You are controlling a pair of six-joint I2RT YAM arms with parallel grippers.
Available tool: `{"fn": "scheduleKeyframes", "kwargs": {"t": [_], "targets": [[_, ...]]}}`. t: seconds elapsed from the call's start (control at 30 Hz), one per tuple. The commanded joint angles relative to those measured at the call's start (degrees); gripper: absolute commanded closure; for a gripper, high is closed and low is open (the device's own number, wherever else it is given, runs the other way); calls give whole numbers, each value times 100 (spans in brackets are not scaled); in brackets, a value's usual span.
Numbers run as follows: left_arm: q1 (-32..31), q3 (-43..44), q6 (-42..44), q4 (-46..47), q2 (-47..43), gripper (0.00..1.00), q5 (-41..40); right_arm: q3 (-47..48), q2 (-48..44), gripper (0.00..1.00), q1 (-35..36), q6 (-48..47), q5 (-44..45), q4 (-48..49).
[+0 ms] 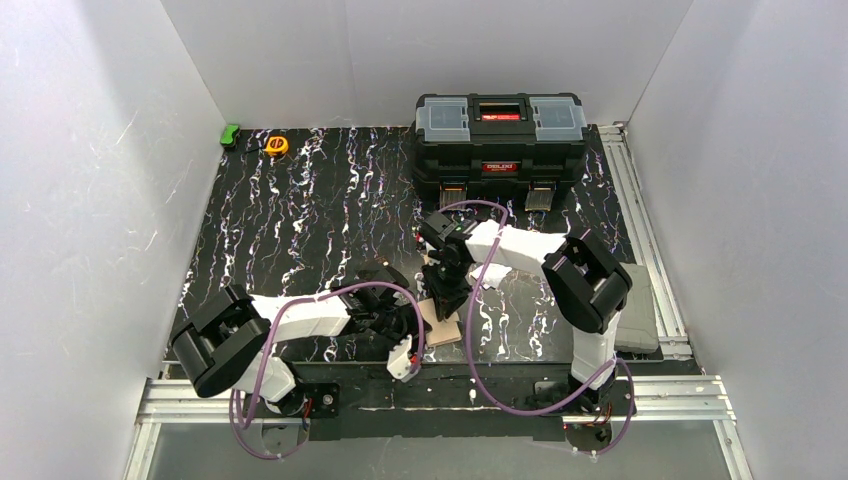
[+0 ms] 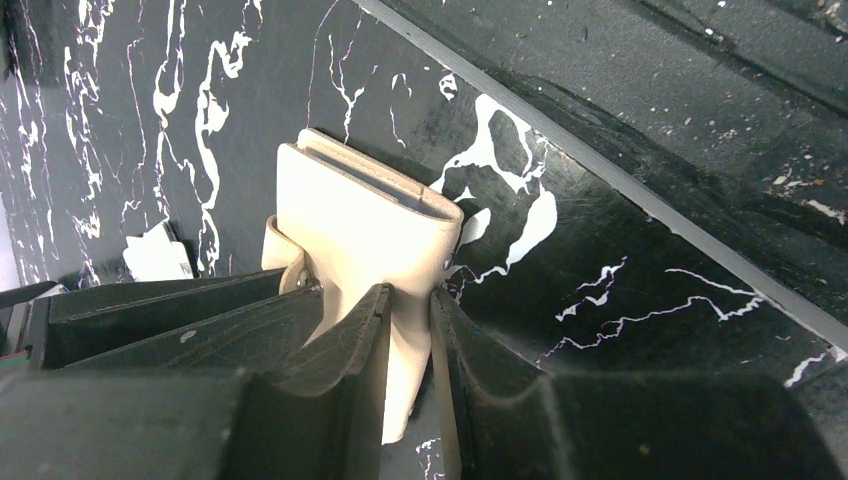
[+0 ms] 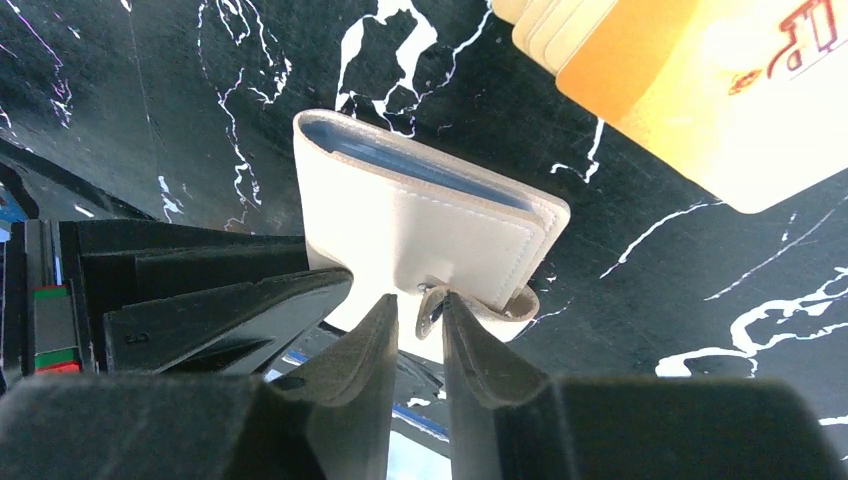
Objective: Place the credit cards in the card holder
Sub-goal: Close the card holder at the center of the board.
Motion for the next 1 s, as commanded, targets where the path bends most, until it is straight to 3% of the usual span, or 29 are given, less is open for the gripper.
{"fn": "scheduleKeyframes", "kwargs": {"t": [0.0, 0.17, 0.33, 0.6, 0.7, 0.97], "targets": [[31, -165, -20, -460, 360, 81, -627, -193, -108, 70, -20, 84, 188, 855], [31, -165, -27, -470, 361, 81, -611, -217, -221, 76, -60, 136, 259, 802], [31, -178, -27, -494, 334, 81, -602, -219, -277, 91, -69, 189, 360, 792], [31, -182, -21, -546, 327, 82, -583, -258, -447, 90, -111, 225, 358, 775], [31, -187, -18, -547, 329, 82, -575, -289, -466, 98, -121, 252, 346, 794], [31, -200, -10, -540, 321, 82, -559, -416, -454, 99, -127, 196, 459, 739]]}}
